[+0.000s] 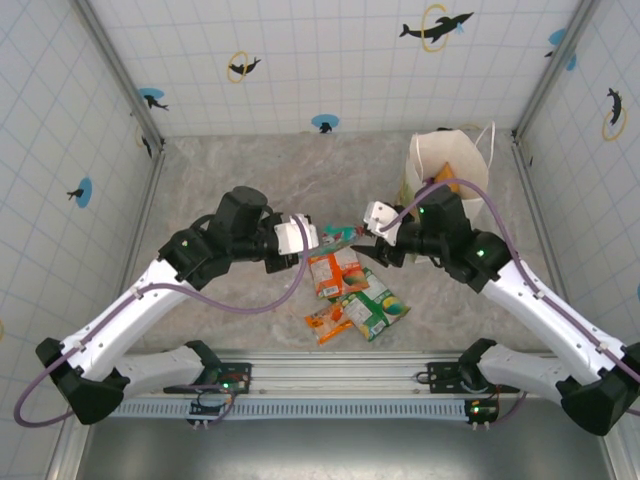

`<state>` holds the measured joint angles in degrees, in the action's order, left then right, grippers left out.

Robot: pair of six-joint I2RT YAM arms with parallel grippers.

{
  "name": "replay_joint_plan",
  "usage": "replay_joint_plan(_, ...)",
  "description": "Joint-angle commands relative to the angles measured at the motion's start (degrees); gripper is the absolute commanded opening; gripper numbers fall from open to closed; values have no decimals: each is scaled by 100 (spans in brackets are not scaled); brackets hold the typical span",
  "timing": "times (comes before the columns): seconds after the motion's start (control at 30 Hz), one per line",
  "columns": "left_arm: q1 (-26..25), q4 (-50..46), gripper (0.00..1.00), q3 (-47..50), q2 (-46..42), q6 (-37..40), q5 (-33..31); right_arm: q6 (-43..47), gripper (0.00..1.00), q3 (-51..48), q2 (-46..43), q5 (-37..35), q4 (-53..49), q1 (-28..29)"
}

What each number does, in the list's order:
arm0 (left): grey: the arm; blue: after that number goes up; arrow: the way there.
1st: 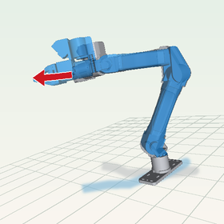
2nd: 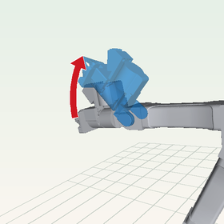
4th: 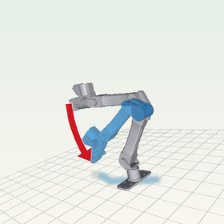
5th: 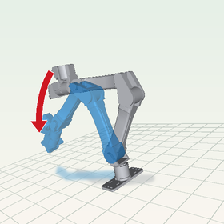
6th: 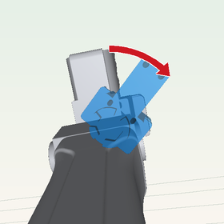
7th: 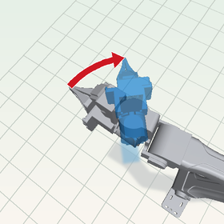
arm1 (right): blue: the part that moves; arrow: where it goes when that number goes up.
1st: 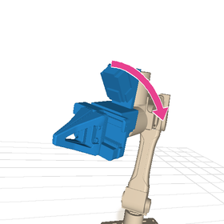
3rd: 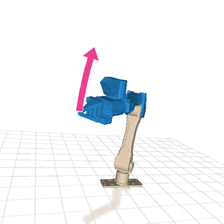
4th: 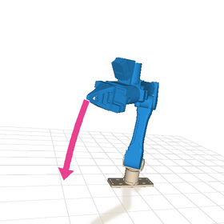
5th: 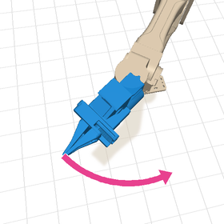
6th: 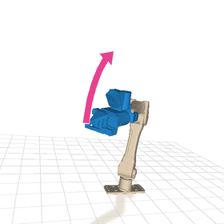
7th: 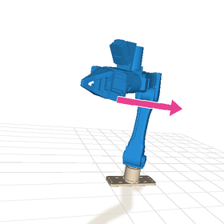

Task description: Place the snacks into the paper bag

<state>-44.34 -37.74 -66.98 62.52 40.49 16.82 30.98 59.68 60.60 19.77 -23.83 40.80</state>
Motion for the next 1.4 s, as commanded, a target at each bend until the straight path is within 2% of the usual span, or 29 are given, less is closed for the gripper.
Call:
replay_joint_plan(0.0,-40,213,0,49,-140,349,58,138,67,227,156,429,-54,33)
replay_joint_plan(0.5,-40,636,0,376,-403,378,365,298,65,292,812,531,66,271)
replay_joint_plan(0.8,-40,844,0,490,-523,219,520,364,58,175,980,821,278,283)
replay_joint_plan(0.87,-40,923,0,518,-548,175,539,356,53,108,969,853,385,281)
replay_joint_plan(1.03,-40,979,0,519,-540,117,467,338,36,13,889,829,523,277)
replay_joint_plan(1.37,-40,1139,0,558,-425,-295,-17,330,16,-190,521,683,704,188)
